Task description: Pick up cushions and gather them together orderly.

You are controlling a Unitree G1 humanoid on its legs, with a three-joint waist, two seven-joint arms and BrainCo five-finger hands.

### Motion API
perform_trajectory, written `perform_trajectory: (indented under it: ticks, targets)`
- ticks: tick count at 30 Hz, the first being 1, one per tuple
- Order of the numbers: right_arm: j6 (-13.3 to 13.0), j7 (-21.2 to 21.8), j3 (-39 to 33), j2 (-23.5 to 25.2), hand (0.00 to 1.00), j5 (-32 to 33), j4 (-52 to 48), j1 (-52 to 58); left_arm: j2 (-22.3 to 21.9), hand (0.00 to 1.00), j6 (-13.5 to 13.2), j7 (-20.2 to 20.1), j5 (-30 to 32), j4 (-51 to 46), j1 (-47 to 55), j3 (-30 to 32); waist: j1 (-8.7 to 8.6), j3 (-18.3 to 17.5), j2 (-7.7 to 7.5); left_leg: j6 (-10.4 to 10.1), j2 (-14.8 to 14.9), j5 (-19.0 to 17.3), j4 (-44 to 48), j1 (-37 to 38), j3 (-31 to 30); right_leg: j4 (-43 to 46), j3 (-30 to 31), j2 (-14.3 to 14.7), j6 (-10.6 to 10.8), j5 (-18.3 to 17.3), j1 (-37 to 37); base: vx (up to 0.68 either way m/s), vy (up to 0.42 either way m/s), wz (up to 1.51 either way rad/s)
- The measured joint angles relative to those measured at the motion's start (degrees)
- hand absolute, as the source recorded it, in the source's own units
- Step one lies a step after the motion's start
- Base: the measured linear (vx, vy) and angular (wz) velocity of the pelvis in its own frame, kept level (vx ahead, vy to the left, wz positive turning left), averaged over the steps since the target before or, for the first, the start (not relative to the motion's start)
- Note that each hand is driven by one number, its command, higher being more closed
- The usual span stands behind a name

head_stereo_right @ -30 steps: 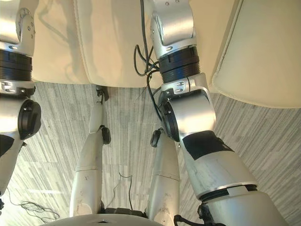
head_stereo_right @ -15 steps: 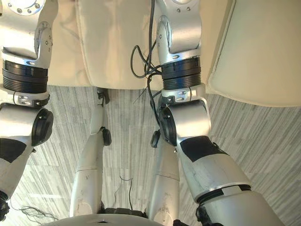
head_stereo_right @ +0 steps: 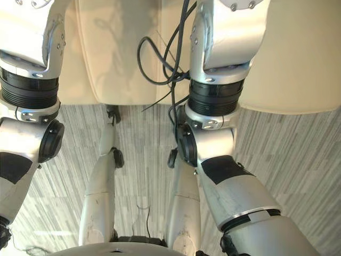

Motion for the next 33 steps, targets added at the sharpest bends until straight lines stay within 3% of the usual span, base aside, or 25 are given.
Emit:
perform_trajectory:
  ticks: [5, 6, 11, 13, 18, 22, 23, 27, 28, 30, 33]
  targets:
    - [-1.1, -1.3, -0.1, 1.8, 1.0, -1.8, -2.5, -0.5, 1.2, 1.0, -0.1, 0.1, 1.3, -1.3, -1.9, -1.3, -0.18, -0.1, -0.06, -0.6, 0.1, -0.5, 0.0, 0.5, 0.0, -1.9, 0.3, 0.5, 0.0, 0.9, 0.9, 0.02, -0.056, -0.07]
    - [-1.1, -1.4, -0.3, 2.0, 0.0, -1.5, -2.5, -0.6, 1.5, 0.0, -0.1, 0.0, 1.3, -1.3, -2.3, -1.4, -0.25, 0.0, -0.08, -0.5, 0.4, -0.4, 0.0, 0.6, -0.1, -2.4, 0.2, 0.8, 0.1, 1.4, 1.3, 0.02, -0.042, -0.05]
    - [-1.1, -1.7, -0.8, 2.3, 0.0, 0.8, -0.8, -2.3, 2.6, 0.0, 0.0, -0.5, 1.3, 3.0, -4.4, -2.4, -0.06, 0.3, -0.07, -0.3, 0.7, -0.3, 0.0, 2.3, -0.2, -3.2, -0.1, 1.0, -0.1, 1.3, 3.6, 0.02, -0.022, 0.0]
    - [-1.5, -2.0, -0.8, 2.1, 0.0, 1.5, 4.1, -2.6, 2.3, 0.0, 0.0, -0.7, 1.3, 7.0, -4.1, -2.9, 0.28, -3.1, -0.3, 0.0, 0.5, 0.0, 0.0, 0.8, 0.2, -3.1, -0.1, 0.9, -0.2, 1.2, 2.0, 0.01, -0.016, -0.02]
    - [-1.8, -1.9, -0.7, 0.1, 0.0, 5.4, 11.9, -5.0, 4.8, 0.0, 0.0, -1.4, 1.3, 11.2, -6.6, -3.4, 0.29, -2.9, -0.27, 0.0, 0.5, 0.0, 0.0, 0.3, 0.1, -4.0, -0.1, 1.1, -0.1, 1.8, 1.9, 0.01, -0.011, -0.02]
    - [-1.8, -0.7, -0.8, -0.4, 0.0, 8.2, 22.3, -7.1, 5.8, 0.0, 2.8, -4.1, 1.4, 19.6, -8.8, -3.2, 0.32, -2.9, -0.27, 0.0, 0.5, 0.0, 0.0, -0.9, 0.2, -4.0, -0.2, 1.1, -0.1, 2.0, 0.7, 0.01, 0.005, -0.02]
    - [-1.9, 0.7, -0.8, -0.4, 0.0, 10.4, 26.5, -8.8, 6.1, 0.0, 4.5, -5.9, 1.4, 21.8, -9.3, -2.2, 0.43, -2.9, -0.23, 0.0, 0.5, 0.0, 0.0, -1.8, 0.4, -4.1, 0.0, 1.1, -0.1, 2.2, -0.2, 0.04, 0.016, -0.08]
    - [-2.4, 7.0, -1.3, -0.5, 0.0, 18.7, 37.3, -9.1, 6.1, 0.0, 6.1, -10.0, 1.4, 25.8, -9.6, -0.2, 0.53, -2.0, -0.18, 0.2, 0.6, 0.2, 0.0, -2.7, 0.8, -4.1, 0.2, 1.1, -0.1, 2.4, -1.4, 0.05, 0.019, -0.05]
    - [-2.4, 10.4, -1.3, -0.4, 0.0, 20.1, 40.0, -8.3, 6.1, 0.0, 6.4, -11.7, 1.4, 26.0, -9.6, 0.8, 0.53, -1.9, -0.17, 0.2, 0.6, 0.2, 0.0, -3.2, 1.0, -4.1, 0.4, 1.0, -0.1, 2.5, -2.0, 0.05, 0.015, -0.06]
    - [-2.2, 15.1, -1.2, -0.7, 0.0, 20.9, 40.8, -6.8, 6.2, 0.0, 6.5, -12.8, 1.5, 26.2, -9.7, 2.1, 0.41, -0.5, -0.11, 0.3, 0.8, 0.3, 0.0, -3.2, 1.2, -4.2, 0.4, 1.0, -0.1, 2.6, -2.0, 0.08, 0.029, -0.07]
    - [-2.2, 18.2, -0.8, -1.0, 0.0, 20.9, 40.8, -3.7, 6.0, 0.0, 6.5, -14.1, 1.6, 27.1, -9.6, 3.8, 0.42, -0.1, -0.11, 0.3, 0.9, 0.3, 0.0, -5.0, 1.2, -4.1, 0.4, 1.2, -0.2, 2.7, -4.0, 0.07, 0.024, -0.08]
